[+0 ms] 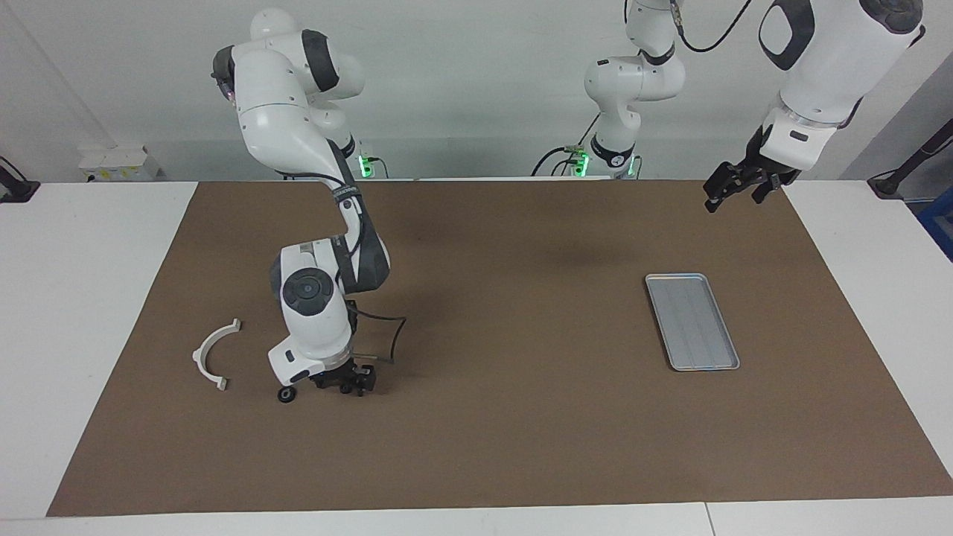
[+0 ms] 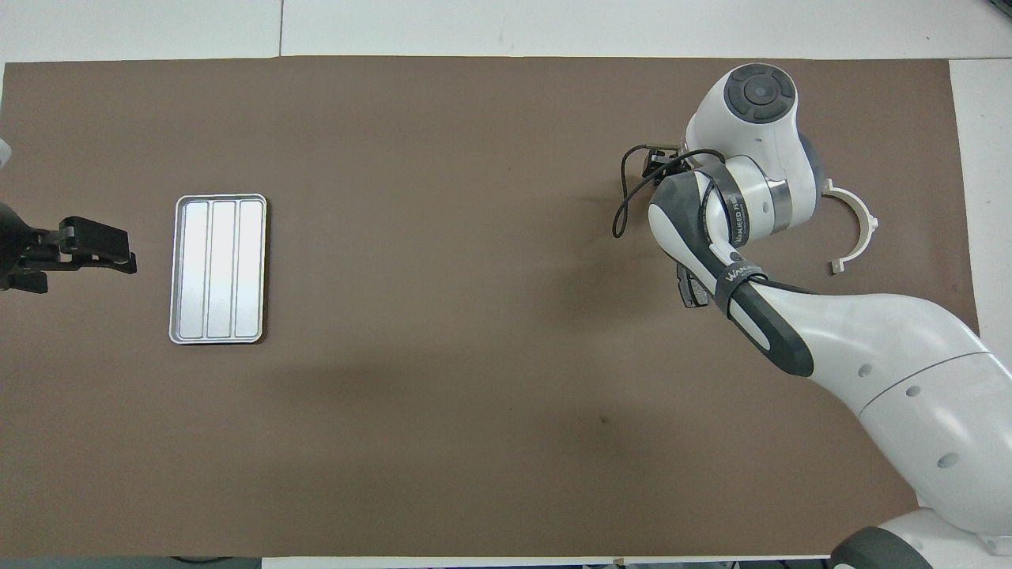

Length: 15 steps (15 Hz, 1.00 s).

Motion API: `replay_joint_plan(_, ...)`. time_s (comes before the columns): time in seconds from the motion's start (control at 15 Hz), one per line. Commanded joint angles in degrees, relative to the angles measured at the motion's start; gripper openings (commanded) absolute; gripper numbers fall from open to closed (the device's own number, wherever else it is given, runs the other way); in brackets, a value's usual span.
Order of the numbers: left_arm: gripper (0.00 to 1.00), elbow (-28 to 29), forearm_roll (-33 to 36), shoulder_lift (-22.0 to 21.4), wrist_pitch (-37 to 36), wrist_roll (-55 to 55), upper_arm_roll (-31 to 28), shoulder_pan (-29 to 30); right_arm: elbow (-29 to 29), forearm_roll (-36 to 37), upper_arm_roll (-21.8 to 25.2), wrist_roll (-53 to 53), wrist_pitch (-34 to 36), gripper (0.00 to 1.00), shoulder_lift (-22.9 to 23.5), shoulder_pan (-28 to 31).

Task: Pick bearing gear from pile to tray
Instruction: 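Reach the right gripper to the first small black ring and grasp it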

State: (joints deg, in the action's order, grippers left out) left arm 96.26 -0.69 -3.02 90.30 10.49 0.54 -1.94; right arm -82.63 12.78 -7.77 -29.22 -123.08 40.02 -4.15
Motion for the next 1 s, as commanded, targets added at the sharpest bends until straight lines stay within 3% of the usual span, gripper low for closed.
replay_joint_plan(0.0, 1.0, 0.9, -0.6, -1.2, -0.4, 0.0, 0.0, 0.2, -0.2, 0.3, -0.5, -1.3, 1.5, 0.7, 0.1, 0.6)
replay_joint_plan(0.33, 1.0, 0.9, -0.6, -1.2, -0.4, -0.1, 0.0, 0.2, -0.3, -1.2, -0.5, -1.3, 1.5, 0.17, 0.1, 0.6)
replay_joint_plan(0.4, 1.0, 0.9, -0.5, -1.2, -0.4, -0.1, 0.0, 0.2, -0.3, -1.3, -0.6, -1.3, 1.4, 0.0, 0.1, 0.6)
replay_joint_plan(0.67, 1.0, 0.9, -0.6, -1.2, -0.4, -0.1, 0.0, 0.2, 0.6, -0.7, -0.5, -0.8, 2.9, 0.0, 0.0, 0.6)
replay_joint_plan(0.8, 1.0, 0.9, -0.6, -1.2, -0.3, -0.1, 0.0, 0.2, 3.3, -0.3, -0.8, 0.2, 8.6, 0.0, -0.8, 0.1)
replay_joint_plan(0.94, 1.0, 0.9, -0.5, -1.1, -0.3, -0.1, 0.0, 0.2, 10.5, -0.7, -2.6, 1.2, 18.5, 0.0, -2.6, -0.6)
